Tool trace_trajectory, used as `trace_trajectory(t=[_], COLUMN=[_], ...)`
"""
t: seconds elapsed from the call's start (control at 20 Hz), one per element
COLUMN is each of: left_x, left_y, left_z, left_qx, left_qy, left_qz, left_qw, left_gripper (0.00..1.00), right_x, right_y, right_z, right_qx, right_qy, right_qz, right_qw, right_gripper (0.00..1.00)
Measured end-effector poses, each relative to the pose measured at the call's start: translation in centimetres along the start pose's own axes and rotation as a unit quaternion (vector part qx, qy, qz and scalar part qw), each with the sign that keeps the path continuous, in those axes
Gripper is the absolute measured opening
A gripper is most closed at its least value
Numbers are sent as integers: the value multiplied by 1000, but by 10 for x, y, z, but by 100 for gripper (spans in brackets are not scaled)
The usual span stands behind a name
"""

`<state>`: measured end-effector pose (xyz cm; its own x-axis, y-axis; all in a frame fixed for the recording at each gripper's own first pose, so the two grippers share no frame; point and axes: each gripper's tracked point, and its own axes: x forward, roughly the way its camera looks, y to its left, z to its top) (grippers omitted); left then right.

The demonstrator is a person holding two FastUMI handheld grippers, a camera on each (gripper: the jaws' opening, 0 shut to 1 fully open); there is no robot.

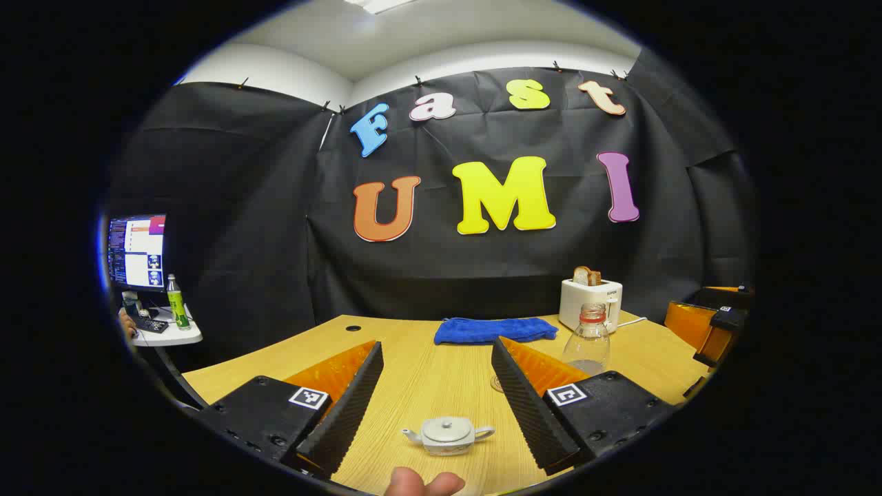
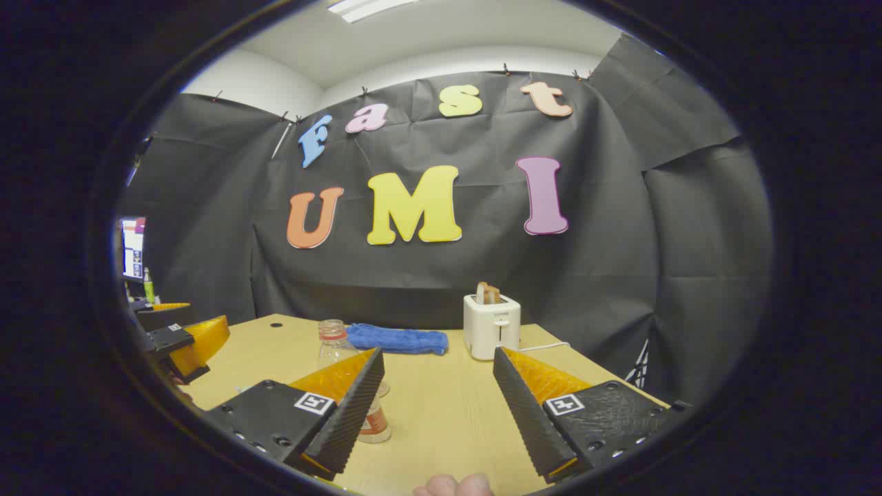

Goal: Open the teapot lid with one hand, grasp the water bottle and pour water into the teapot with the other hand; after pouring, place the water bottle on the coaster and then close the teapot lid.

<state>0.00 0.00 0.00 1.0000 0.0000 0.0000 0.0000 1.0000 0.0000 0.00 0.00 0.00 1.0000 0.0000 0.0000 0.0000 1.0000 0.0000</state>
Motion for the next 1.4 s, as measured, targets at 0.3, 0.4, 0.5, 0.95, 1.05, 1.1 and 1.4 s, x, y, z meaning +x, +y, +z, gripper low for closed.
trace_trajectory(t=[0.3,0.4,0.5,0.95,1.05,1.1,1.4], left_x=[-2,-2,-2,-1,-2,-3,-11], left_y=[1,0,-1,-7,-11,-12,-14], left_z=[1,2,3,-1,-3,-5,-44], left_qx=[-5,-2,-2,0,2,-1,-15], left_qy=[-1,-2,-3,0,4,4,44], left_qz=[-2,-2,-3,-12,-17,-19,-42], left_qw=[1000,1000,1000,1000,1000,1000,998], left_gripper=[99,99,99,99,99,99,99], right_x=[-2,-3,-4,-5,-3,-3,3], right_y=[6,7,6,9,11,12,16], right_z=[3,3,3,-4,-8,-10,-31], right_qx=[-15,-15,-15,-2,4,5,-3], right_qy=[-6,-8,-8,-3,2,4,19], right_qz=[2,5,5,13,18,21,39], right_qw=[1000,1000,1000,1000,1000,1000,999], right_gripper=[95,97,95,97,97,97,95])
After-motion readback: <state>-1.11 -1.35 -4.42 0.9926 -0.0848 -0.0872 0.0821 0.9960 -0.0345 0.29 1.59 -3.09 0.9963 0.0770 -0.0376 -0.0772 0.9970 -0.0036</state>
